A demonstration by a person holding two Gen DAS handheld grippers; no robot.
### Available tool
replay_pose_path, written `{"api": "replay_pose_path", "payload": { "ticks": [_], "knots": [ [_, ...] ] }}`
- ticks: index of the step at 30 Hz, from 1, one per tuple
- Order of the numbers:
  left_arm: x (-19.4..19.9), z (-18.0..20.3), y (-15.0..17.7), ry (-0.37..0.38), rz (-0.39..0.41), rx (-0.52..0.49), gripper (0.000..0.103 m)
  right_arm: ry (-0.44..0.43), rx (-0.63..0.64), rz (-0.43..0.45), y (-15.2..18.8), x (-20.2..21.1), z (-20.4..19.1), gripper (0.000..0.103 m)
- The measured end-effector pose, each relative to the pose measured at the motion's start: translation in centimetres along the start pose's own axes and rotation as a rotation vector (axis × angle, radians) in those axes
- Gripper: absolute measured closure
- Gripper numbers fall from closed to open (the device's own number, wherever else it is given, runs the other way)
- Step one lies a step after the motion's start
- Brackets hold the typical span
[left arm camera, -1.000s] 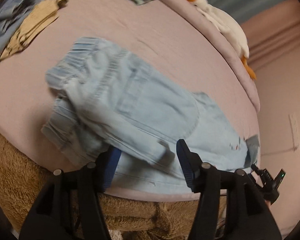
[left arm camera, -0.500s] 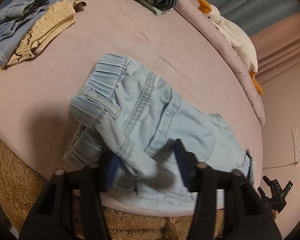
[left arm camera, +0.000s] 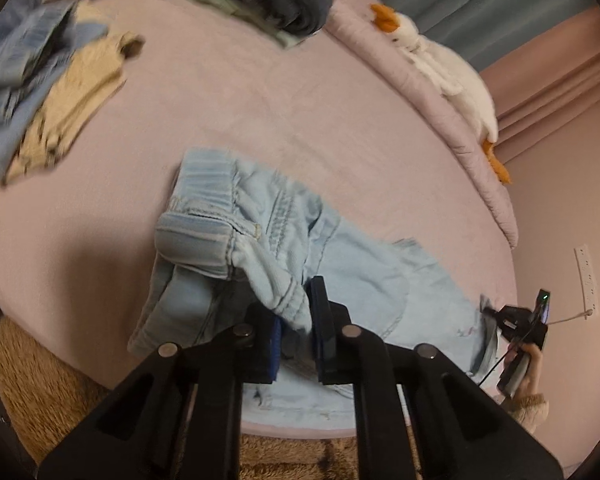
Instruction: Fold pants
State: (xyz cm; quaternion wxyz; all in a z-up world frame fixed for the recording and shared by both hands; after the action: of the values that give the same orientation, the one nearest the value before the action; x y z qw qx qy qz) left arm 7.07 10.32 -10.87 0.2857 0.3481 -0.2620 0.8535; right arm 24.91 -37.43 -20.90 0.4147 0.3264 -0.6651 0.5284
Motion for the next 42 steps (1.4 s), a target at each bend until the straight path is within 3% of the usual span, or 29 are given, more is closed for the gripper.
{"api": "replay_pose_path", "payload": {
  "ticks": [4,6,8,10,13,16,19,23,28,33,35,37,38,40,42],
  "knots": [
    [3.0,2.0,-1.1,0.063,0.045,-0.035,0.093,-0.137,-0.045,0.289,-4.6,9.8,0.9,0.096],
    [3.8,1.8,-0.4,0.048,0.043,-0.055,0.093,-0.204,-0.131,0.421,-4.7,14.9,3.6,0.096],
    [3.3,0.6,1.0,-0.001,0.01,-0.072,0.092,-0.187,-0.185,0.482,-2.7,17.4,6.8,0.096],
    [1.5,-1.5,3.3,-0.054,-0.062,-0.084,0.092,-0.169,-0.242,0.471,0.3,16.7,9.8,0.096],
    [-1.1,-4.4,4.9,-0.12,-0.146,-0.029,0.092,-0.106,-0.31,0.31,6.2,11.1,13.4,0.096],
    [-1.6,-4.9,4.9,-0.114,-0.152,-0.015,0.089,-0.038,-0.341,0.125,10.3,5.5,15.5,0.096],
    [-1.0,-4.1,4.4,-0.122,-0.125,-0.038,0.087,-0.063,-0.35,0.144,10.7,5.5,16.5,0.096],
    [-0.3,-4.2,4.1,-0.127,-0.086,-0.024,0.08,-0.019,-0.382,0.182,11.0,7.0,17.0,0.052],
    [-0.3,-4.8,3.6,-0.096,-0.094,0.04,0.08,-0.08,-0.408,0.206,11.8,7.6,16.8,0.051],
    [-0.3,-4.4,3.5,-0.114,-0.061,0.005,0.087,-0.09,-0.385,0.215,10.3,7.6,15.4,0.051],
    [-0.4,-4.4,3.6,-0.136,-0.055,-0.002,0.091,-0.064,-0.375,0.206,9.8,7.2,14.9,0.055],
    [-0.1,-4.5,3.6,-0.132,-0.053,0.004,0.091,-0.021,-0.347,0.203,8.9,6.5,14.9,0.087],
    [0.1,-4.5,3.6,-0.125,-0.055,0.009,0.092,0.014,-0.341,0.192,8.8,6.4,15.3,0.096],
    [0.8,-4.4,3.7,-0.112,-0.057,0.003,0.091,0.052,-0.358,0.204,8.7,7.1,16.5,0.096],
    [1.3,-4.4,4.1,-0.113,-0.066,-0.004,0.091,0.034,-0.388,0.239,8.8,8.2,17.5,0.098]
  ]
}}
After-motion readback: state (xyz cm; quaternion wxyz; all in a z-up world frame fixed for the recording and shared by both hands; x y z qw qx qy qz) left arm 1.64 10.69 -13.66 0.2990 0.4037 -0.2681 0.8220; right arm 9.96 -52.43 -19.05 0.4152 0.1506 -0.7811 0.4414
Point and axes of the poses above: each gripper's, at about its wrist camera, not at the fingertips, and x roughly against the way its jaws point, z to its right, y to its underside, the point moved 8 cm from there along -x, roughly the way its jaws point, and after that the axes turned 13 degrees about x, right-handed, at the moved point
